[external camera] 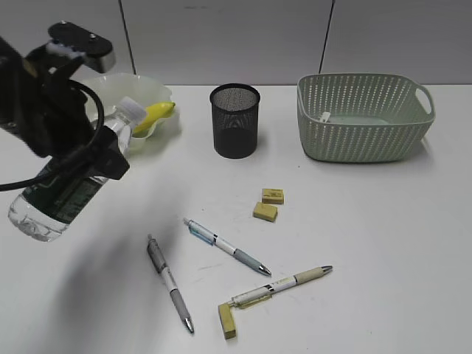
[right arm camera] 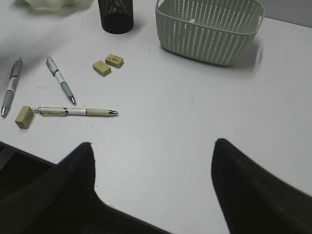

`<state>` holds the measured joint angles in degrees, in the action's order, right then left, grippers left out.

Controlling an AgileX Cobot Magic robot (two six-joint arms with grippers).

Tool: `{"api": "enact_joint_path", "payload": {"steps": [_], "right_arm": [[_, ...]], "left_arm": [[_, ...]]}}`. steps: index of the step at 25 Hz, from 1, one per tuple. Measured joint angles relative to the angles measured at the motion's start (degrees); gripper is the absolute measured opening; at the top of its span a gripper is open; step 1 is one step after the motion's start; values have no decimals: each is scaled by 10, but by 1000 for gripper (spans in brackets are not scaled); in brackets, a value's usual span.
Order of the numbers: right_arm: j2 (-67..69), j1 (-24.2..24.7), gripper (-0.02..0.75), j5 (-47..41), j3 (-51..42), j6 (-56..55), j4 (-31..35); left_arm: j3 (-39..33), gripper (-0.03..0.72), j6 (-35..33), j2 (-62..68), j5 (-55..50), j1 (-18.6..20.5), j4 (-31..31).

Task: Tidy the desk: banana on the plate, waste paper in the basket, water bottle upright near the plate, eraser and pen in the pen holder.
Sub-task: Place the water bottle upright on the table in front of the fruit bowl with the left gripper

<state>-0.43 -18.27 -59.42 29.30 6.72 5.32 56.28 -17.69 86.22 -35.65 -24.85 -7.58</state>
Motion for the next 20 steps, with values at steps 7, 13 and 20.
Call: {"api": "enact_joint_path", "payload": {"steps": [7, 13, 20], "right_arm": [[0, 0, 582, 0, 0, 0, 0], [0, 0, 582, 0, 0, 0, 0], [0, 0, 582, 0, 0, 0, -1]], "left_arm": [[-212, 492, 1, -148, 290, 0, -83], [-322, 492, 8, -177, 503, 0, -191], [-352, 492, 78, -133, 669, 0, -184]]}}
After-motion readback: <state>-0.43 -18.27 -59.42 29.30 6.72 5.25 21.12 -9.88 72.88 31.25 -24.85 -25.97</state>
